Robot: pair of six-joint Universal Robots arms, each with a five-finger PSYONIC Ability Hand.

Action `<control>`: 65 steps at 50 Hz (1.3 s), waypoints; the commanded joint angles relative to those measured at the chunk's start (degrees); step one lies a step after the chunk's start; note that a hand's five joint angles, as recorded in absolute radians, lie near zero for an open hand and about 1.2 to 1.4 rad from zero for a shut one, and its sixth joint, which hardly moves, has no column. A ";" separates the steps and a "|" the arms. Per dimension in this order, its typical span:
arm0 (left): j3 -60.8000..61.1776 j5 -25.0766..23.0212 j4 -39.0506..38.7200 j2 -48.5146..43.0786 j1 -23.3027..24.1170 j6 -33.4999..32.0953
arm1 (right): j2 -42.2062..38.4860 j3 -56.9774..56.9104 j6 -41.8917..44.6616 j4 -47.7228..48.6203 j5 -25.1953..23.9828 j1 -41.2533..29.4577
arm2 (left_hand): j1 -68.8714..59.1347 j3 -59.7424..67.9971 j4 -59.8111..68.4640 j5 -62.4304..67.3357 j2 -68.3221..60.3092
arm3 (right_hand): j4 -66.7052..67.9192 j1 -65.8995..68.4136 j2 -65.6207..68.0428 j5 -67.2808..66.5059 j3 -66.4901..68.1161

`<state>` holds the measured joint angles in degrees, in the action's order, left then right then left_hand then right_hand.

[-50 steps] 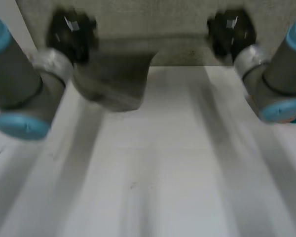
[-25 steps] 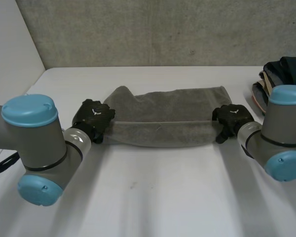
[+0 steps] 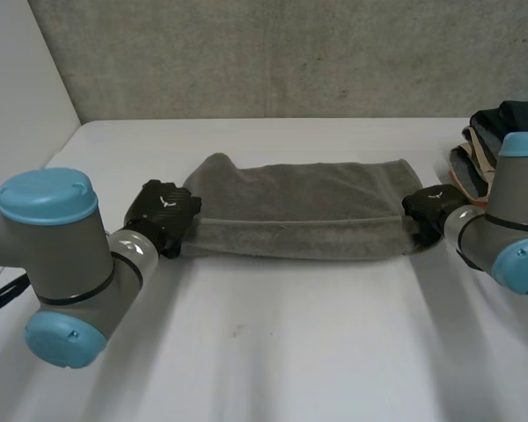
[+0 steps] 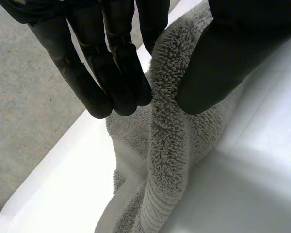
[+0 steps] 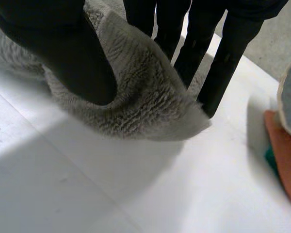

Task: Fold the laundry.

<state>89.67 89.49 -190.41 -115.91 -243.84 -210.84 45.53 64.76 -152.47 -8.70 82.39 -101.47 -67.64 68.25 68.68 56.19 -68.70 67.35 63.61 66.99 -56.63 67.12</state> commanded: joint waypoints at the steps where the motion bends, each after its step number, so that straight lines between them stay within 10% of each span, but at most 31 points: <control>1: 1.29 -0.37 2.58 0.25 1.17 -0.18 | 2.81 4.84 8.23 -0.88 -2.41 0.40 | -12.36 11.75 11.32 13.81 -11.30 | 12.65 16.39 13.01 -13.37 12.88; 4: 1.91 -0.37 5.22 0.60 2.05 0.08 | 6.32 9.06 11.57 0.17 -3.29 1.36 | -8.21 7.61 7.17 9.67 -7.15 | 12.65 16.39 13.01 -13.37 12.88; 7: 1.91 -0.20 8.73 1.39 2.58 0.43 | 9.05 12.58 13.60 2.45 -4.43 2.24 | 39.47 -40.08 -40.51 -38.02 40.53 | 12.65 16.39 13.01 -13.37 12.88; 10: 0.95 0.07 12.07 2.96 2.23 0.70 | 10.37 15.30 14.30 5.70 -4.61 2.77 | 57.64 -58.25 -58.68 -56.19 58.70 | 12.65 16.39 13.01 -13.37 12.88; 19: -9.42 -2.83 18.32 3.94 -6.02 0.44 | 10.90 18.39 14.66 10.72 -4.08 3.04 | 51.23 -51.83 -52.26 -49.77 52.29 | 12.65 16.39 13.01 -13.37 12.88; 30: -19.62 -18.83 24.47 -6.95 -10.86 -11.15 | 10.99 18.83 13.16 10.63 -4.08 2.95 | 34.23 -34.84 -35.27 -32.78 35.29 | 12.65 16.39 13.01 -13.37 12.88; 50: -33.86 -9.08 24.65 -24.10 -7.44 -18.02 | 11.60 20.41 12.99 10.63 -4.61 2.95 | 40.78 -41.39 -41.82 -39.33 41.84 | 12.65 16.39 13.01 -13.37 12.88; 60: -34.04 -6.79 24.74 -25.50 -6.47 -19.16 | 12.57 20.50 12.46 10.72 -4.61 3.65 | -11.32 10.71 10.28 12.77 -10.26 | 12.65 16.39 13.01 -13.37 12.88; 65: -32.99 -3.37 24.74 -23.05 -7.35 -19.78 | 13.62 20.50 11.49 10.55 -4.61 3.83 | -12.36 11.75 11.32 13.81 -11.30 | 12.65 16.39 13.01 -13.37 12.88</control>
<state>55.55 83.10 -165.76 -141.14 -250.39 -229.95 58.21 85.27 -140.04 1.99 77.78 -97.85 -66.40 67.64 68.07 56.60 -68.07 68.55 63.61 67.00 -57.63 67.99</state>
